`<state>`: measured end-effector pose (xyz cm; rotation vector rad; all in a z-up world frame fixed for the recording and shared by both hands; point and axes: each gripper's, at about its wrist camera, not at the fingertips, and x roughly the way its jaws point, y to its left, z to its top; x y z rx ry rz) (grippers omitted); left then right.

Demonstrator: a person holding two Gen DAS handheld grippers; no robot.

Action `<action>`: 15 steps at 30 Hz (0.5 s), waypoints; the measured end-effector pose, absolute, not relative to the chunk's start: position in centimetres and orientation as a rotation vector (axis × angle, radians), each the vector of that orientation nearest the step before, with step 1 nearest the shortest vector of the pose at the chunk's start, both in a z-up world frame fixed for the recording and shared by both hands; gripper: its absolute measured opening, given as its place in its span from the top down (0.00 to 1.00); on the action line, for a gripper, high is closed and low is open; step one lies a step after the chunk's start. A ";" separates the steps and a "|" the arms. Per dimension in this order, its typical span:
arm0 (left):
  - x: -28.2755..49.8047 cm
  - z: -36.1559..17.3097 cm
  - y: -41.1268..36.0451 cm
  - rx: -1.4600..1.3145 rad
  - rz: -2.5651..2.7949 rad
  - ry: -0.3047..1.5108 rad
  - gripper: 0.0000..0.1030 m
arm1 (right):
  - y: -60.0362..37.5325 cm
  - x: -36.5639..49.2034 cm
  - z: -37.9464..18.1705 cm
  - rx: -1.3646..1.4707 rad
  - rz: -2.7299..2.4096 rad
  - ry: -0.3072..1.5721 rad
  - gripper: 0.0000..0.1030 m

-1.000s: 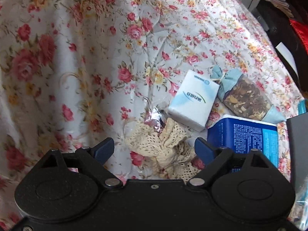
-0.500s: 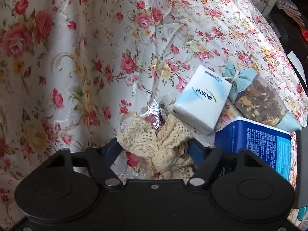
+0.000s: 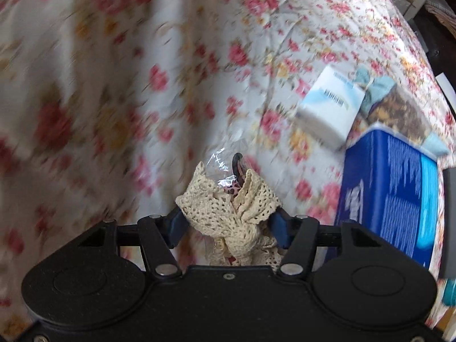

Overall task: Organize soft objects
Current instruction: 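Close the left gripper on the cream lace cloth and lift it, then carry the cotton pads with the right gripper while the left carries the lace cloth toward the tray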

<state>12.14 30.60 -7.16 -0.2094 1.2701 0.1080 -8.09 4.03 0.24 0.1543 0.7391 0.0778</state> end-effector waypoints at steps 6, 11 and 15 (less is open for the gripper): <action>8.8 -6.7 30.9 -0.185 0.120 1.324 0.47 | 2.5 -9.0 0.8 0.193 0.052 0.700 0.51; 6.0 -6.0 29.6 -0.165 0.114 1.349 0.47 | 0.8 -9.8 1.0 0.218 0.015 0.673 0.51; 3.7 -5.3 27.6 -0.162 0.079 1.373 0.47 | -0.7 -10.6 1.2 0.236 -0.024 0.646 0.51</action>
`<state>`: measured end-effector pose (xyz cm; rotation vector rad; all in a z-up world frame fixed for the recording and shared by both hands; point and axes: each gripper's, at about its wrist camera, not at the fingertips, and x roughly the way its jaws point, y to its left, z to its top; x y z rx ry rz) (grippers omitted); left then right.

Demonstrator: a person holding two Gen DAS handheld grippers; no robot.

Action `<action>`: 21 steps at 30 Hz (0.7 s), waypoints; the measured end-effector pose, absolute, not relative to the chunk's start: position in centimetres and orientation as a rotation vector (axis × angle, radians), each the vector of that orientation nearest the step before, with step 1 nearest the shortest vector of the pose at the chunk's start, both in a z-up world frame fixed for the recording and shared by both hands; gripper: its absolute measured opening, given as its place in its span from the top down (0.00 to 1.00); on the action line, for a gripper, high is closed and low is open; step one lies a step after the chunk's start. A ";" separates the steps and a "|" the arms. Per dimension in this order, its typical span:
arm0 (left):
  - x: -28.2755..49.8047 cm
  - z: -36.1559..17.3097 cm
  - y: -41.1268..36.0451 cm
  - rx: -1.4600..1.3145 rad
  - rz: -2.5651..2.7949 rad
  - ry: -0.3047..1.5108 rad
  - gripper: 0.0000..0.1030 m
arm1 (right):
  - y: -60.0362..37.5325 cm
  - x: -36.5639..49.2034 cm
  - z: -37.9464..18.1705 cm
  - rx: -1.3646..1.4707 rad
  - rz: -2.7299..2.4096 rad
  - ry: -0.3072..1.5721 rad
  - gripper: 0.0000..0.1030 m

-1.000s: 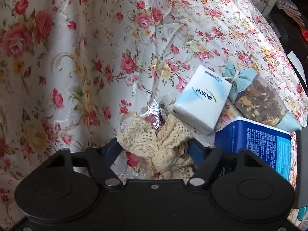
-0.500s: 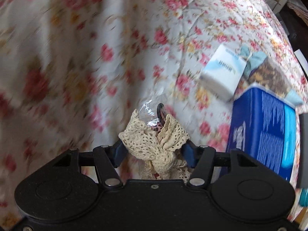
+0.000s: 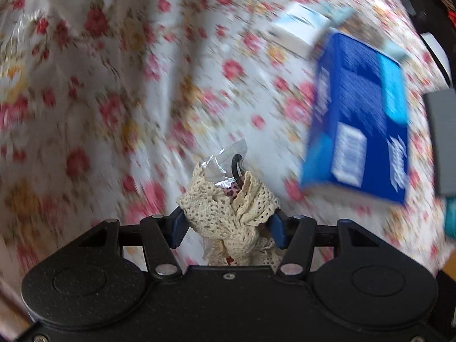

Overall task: Organize soft objects
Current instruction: 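Carry the cotton pads with the right gripper while the left carries the lace cloth toward the tray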

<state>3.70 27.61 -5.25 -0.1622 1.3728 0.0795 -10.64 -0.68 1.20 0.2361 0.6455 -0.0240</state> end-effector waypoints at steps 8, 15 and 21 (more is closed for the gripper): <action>-0.7 -3.0 20.9 -0.095 -0.079 1.385 0.47 | -4.7 -11.4 0.3 0.294 -0.157 0.653 0.50; -0.8 0.4 12.7 -0.006 -0.292 1.304 0.47 | -10.3 -11.0 -0.6 0.406 -0.286 0.694 0.50; 1.5 2.4 7.4 0.035 -0.436 1.226 0.47 | -15.6 -10.3 -0.6 0.464 -0.402 0.690 0.49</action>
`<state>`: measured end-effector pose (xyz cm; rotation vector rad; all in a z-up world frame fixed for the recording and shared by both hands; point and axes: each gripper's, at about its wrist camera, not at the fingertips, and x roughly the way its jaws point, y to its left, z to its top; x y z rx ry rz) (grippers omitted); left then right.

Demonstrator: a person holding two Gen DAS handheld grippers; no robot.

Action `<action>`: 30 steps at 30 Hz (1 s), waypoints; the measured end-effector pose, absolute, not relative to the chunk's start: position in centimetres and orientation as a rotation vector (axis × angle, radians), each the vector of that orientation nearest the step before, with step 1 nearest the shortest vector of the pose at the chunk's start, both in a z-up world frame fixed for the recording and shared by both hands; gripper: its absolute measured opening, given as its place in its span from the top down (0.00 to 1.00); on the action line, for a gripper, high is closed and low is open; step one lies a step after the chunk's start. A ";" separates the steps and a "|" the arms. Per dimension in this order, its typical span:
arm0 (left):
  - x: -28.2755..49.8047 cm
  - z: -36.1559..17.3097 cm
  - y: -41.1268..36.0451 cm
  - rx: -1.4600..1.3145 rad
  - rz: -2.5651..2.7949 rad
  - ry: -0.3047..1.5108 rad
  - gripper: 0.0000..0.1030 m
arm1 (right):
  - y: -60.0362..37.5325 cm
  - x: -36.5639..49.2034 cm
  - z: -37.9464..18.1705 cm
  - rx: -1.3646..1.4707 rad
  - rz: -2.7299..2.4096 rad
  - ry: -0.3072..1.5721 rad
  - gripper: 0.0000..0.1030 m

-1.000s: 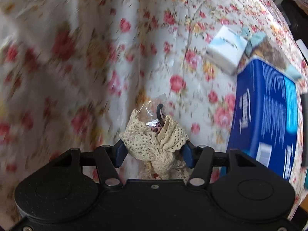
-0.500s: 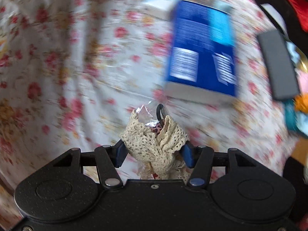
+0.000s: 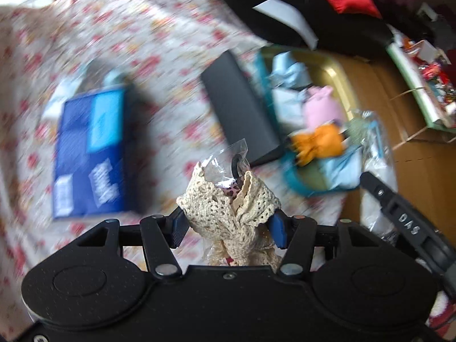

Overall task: Organize soft objects
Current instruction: 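Carry the cotton pads with the right gripper while the left carries the lace cloth toward the tray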

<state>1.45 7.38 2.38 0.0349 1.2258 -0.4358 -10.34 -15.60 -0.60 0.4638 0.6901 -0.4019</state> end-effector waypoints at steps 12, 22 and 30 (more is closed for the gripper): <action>6.5 4.4 -1.0 -0.007 -0.541 1.119 0.47 | -23.1 -4.5 2.0 0.433 -0.430 0.553 0.49; 11.3 3.4 -5.2 -0.045 -0.512 1.101 0.47 | -24.6 -1.2 -0.6 0.432 -0.395 0.546 0.49; 13.7 1.4 -8.0 -0.022 -0.479 1.131 0.47 | -26.9 -0.6 -1.2 0.497 -0.430 0.539 0.49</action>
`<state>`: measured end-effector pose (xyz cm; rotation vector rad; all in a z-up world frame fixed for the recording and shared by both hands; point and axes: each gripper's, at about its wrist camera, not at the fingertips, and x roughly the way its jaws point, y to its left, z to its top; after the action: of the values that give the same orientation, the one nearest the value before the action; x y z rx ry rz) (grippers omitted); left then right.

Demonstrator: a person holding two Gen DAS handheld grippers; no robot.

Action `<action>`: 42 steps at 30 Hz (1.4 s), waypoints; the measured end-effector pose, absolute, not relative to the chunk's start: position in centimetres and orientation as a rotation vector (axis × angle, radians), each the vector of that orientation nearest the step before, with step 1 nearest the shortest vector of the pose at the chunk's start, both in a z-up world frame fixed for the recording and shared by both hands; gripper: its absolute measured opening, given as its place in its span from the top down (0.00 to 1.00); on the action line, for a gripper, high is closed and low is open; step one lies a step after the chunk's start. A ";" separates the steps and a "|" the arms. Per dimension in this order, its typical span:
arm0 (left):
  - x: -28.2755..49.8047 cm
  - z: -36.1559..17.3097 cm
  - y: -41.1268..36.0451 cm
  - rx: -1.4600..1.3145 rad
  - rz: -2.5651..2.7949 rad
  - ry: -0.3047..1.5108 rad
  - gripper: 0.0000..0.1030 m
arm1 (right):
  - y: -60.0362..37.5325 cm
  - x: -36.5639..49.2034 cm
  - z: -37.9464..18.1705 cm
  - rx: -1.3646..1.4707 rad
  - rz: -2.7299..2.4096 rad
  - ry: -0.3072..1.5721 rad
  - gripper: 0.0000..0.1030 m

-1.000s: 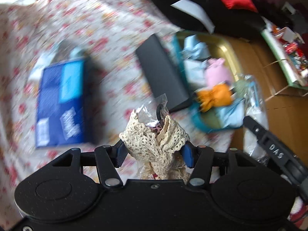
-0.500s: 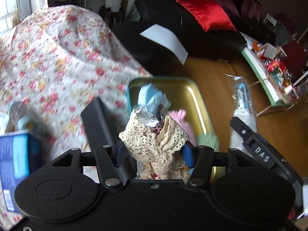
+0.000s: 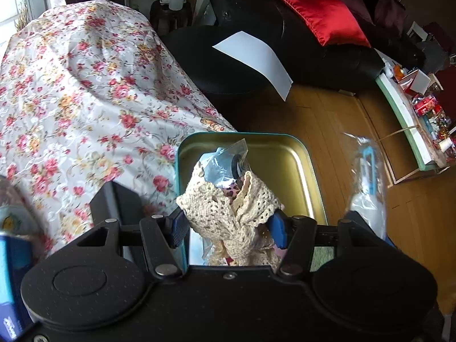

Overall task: Organize soft objects
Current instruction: 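Lower both tools into the tray and open both grippers, releasing lace cloth and cotton pads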

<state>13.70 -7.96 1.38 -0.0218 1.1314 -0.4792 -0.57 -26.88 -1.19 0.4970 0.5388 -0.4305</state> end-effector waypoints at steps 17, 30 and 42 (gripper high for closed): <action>15.7 -0.4 -9.9 0.002 -0.433 1.114 0.28 | -26.7 1.5 -2.6 0.504 -0.424 0.593 0.49; 14.4 -0.9 -6.5 -0.013 -0.379 1.122 0.25 | -25.4 2.3 -2.6 0.400 -0.394 0.587 0.26; 12.7 -0.8 -6.4 0.016 -0.400 1.130 0.25 | -26.0 1.4 -2.2 0.421 -0.418 0.550 0.25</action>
<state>12.69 -6.36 -0.82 0.0164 1.1299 -0.4004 1.41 -26.01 -2.16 0.4207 0.5498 -0.4181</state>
